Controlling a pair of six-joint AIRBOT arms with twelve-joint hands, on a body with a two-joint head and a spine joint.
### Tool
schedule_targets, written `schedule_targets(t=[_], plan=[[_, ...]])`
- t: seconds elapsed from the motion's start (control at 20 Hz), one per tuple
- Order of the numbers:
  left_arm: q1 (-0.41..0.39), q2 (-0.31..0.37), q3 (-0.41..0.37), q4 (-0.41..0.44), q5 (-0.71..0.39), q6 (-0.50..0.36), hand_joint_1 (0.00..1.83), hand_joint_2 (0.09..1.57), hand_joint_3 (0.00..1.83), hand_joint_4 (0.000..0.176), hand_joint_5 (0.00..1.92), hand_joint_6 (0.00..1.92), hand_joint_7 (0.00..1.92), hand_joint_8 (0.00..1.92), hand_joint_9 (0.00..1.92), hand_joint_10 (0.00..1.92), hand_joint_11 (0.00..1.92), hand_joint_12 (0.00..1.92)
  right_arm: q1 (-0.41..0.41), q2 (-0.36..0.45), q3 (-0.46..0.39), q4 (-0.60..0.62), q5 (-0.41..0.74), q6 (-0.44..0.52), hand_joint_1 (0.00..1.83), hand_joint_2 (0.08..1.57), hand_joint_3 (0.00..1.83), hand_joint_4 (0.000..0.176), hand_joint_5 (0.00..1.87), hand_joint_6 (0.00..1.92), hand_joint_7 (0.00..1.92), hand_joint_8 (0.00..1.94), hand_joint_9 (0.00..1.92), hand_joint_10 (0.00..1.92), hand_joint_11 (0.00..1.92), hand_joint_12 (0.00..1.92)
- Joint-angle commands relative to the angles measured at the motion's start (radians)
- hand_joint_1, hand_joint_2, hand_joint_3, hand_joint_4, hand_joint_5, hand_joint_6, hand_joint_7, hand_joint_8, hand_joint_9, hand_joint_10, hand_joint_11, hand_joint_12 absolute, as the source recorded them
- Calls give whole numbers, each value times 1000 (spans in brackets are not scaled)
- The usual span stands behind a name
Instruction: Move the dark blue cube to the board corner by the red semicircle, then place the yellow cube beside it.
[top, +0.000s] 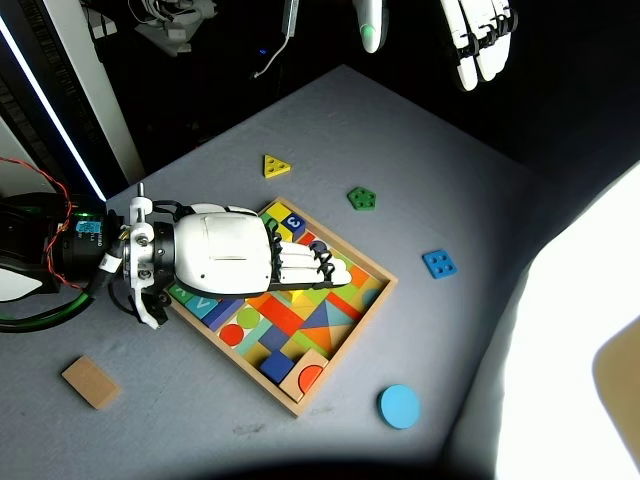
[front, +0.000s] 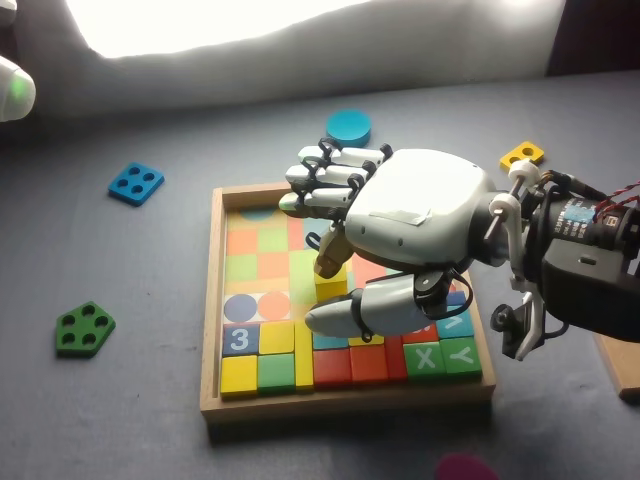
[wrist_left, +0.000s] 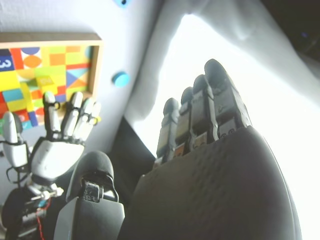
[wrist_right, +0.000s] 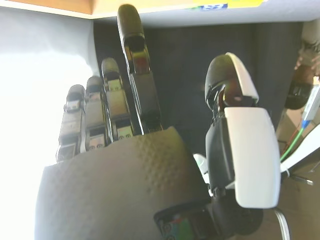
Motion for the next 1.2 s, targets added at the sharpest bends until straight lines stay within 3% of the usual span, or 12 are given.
schedule_targets(t=[0.0,0.15,0.25,0.4,0.55,1.15], plan=[[-7,1,-2,45,-90,-1,0,1264,1,13,94,1,61,1,52,1,0,371,5,-1,-3,2,118,-1,12,1191,2,0,920,3,219,0,40,7,0,0],[-7,1,-2,45,-90,-1,0,1259,0,11,113,7,68,3,56,3,0,343,4,-1,-1,3,120,-2,21,1186,0,0,913,0,194,0,12,0,0,0],[-7,1,-1,45,-90,-1,0,1248,0,29,103,3,78,3,76,7,0,422,4,-1,2,3,120,-2,15,1183,0,0,914,1,220,12,55,19,0,0],[-7,1,-1,45,-90,-1,0,1255,0,13,108,3,78,0,76,2,0,466,-1,-7,14,3,120,3,19,1185,0,0,920,4,210,3,27,5,0,0],[-7,1,-1,45,-90,-1,0,1250,0,24,104,1,74,0,74,2,0,465,-2,-9,23,4,120,23,15,1187,1,0,927,6,220,6,41,11,0,0],[-7,1,-2,45,-88,-2,0,1255,0,20,117,1,82,0,85,0,0,496,-29,-11,49,13,88,11,31,1184,0,0,919,1,216,0,42,9,0,0]])
